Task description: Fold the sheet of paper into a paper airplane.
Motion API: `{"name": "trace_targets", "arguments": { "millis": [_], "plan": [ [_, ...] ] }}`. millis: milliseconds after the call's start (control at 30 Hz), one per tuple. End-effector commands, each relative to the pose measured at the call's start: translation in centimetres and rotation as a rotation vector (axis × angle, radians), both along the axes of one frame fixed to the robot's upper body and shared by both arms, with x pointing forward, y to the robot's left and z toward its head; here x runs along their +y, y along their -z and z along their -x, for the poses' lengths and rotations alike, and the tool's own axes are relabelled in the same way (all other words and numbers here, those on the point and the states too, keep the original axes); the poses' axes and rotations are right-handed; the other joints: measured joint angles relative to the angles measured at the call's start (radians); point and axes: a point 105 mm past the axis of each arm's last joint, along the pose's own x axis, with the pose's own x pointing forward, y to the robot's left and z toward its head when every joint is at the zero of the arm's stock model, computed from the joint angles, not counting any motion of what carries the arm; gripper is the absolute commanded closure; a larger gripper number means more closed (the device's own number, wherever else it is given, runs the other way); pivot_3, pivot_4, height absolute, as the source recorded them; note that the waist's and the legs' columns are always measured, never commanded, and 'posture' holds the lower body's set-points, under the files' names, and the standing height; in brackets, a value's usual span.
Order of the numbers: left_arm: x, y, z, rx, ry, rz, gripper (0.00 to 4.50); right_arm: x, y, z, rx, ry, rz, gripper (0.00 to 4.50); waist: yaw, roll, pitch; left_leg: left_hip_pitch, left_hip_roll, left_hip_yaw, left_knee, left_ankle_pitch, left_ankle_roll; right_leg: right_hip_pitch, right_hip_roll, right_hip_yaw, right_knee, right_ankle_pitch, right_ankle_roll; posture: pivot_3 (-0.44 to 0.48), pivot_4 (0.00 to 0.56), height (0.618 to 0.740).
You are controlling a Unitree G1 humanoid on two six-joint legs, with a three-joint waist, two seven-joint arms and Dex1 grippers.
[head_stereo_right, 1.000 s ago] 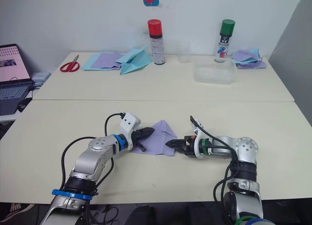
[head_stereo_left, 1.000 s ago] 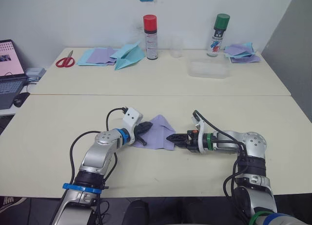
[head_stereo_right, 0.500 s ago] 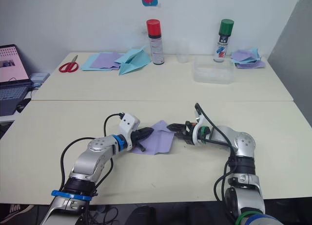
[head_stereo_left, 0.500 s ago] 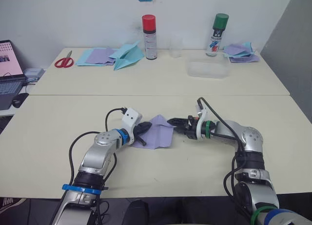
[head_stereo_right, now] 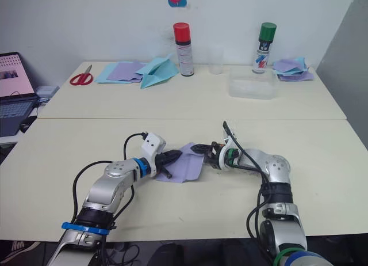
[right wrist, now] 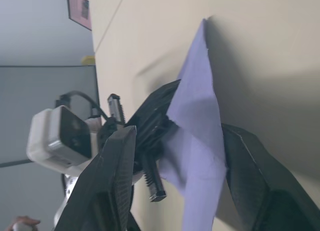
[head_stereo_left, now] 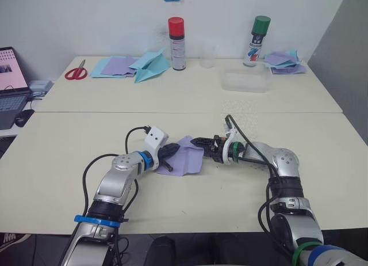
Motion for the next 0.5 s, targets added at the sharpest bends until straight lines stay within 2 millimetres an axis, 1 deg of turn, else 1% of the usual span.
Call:
{"name": "trace_targets", "arguments": {
  "millis": [33, 100, 133, 167, 200, 233, 400, 500],
  "plan": [
    [0.65, 2.77, 0.65, 0.097, -0.025, -0.05, 4.5, 0.01, -0.39, -0.57, -0.031, 0.01, -0.002, 2.44, 0.001, 0.0, 0.0, 0.0, 0.0, 0.0, 0.0, 0.0, 0.0, 0.0, 0.0, 0.0, 0.0, 0.0, 0.0, 0.0, 0.15, 0.74],
    [0.69, 2.81, 0.7, 0.098, -0.026, -0.05, 4.5, 0.0, -0.33, -0.58, -0.037, 0.003, 0.005, 3.12, 0.001, 0.0, 0.0, 0.0, 0.0, 0.0, 0.0, 0.0, 0.0, 0.0, 0.0, 0.0, 0.0, 0.0, 0.0, 0.0, 0.15, 0.74],
    [0.72, 2.83, 0.74, 0.098, -0.026, -0.05, 4.5, 0.03, -0.33, -0.56, -0.039, -0.001, 0.008, 3.56, 0.001, 0.0, 0.0, 0.0, 0.0, 0.0, 0.0, 0.0, 0.0, 0.0, 0.0, 0.0, 0.0, 0.0, 0.0, 0.0, 0.15, 0.74],
    [0.71, 2.86, 0.78, 0.099, -0.026, -0.05, 4.5, 0.02, -0.32, -0.58, -0.042, -0.001, 0.012, 3.86, 0.001, 0.0, 0.0, 0.0, 0.0, 0.0, 0.0, 0.0, 0.0, 0.0, 0.0, 0.0, 0.0, 0.0, 0.0, 0.0, 0.15, 0.74],
    [0.7, 2.89, 0.82, 0.1, -0.025, -0.05, 4.5, -0.01, -0.29, -0.6, -0.046, -0.002, 0.02, 4.29, 0.001, 0.0, 0.0, 0.0, 0.0, 0.0, 0.0, 0.0, 0.0, 0.0, 0.0, 0.0, 0.0, 0.0, 0.0, 0.0, 0.15, 0.74],
    [0.68, 2.9, 0.84, 0.1, -0.025, -0.049, 4.5, -0.04, -0.24, -0.62, -0.05, -0.003, 0.029, 4.49, 0.0, 0.0, 0.0, 0.0, 0.0, 0.0, 0.0, 0.0, 0.0, 0.0, 0.0, 0.0, 0.0, 0.0, 0.0, 0.0, 0.15, 0.74],
    [0.45, 2.73, 0.85, 0.094, -0.018, -0.038, 4.5, -0.09, 0.17, -0.65, -0.074, -0.013, 0.09, 4.49, 0.0, 0.0, 0.0, 0.0, 0.0, 0.0, 0.0, 0.0, 0.0, 0.0, 0.0, 0.0, 0.0, 0.0, 0.0, 0.0, 0.15, 0.74],
    [-0.08, 2.0, 0.73, 0.074, -0.002, -0.001, 4.5, 0.14, -0.02, -0.66, -0.09, -0.022, 0.092, 4.49, 0.0, 0.0, 0.0, 0.0, 0.0, 0.0, 0.0, 0.0, 0.0, 0.0, 0.0, 0.0, 0.0, 0.0, 0.0, 0.0, 0.15, 0.74]
  ]
}}
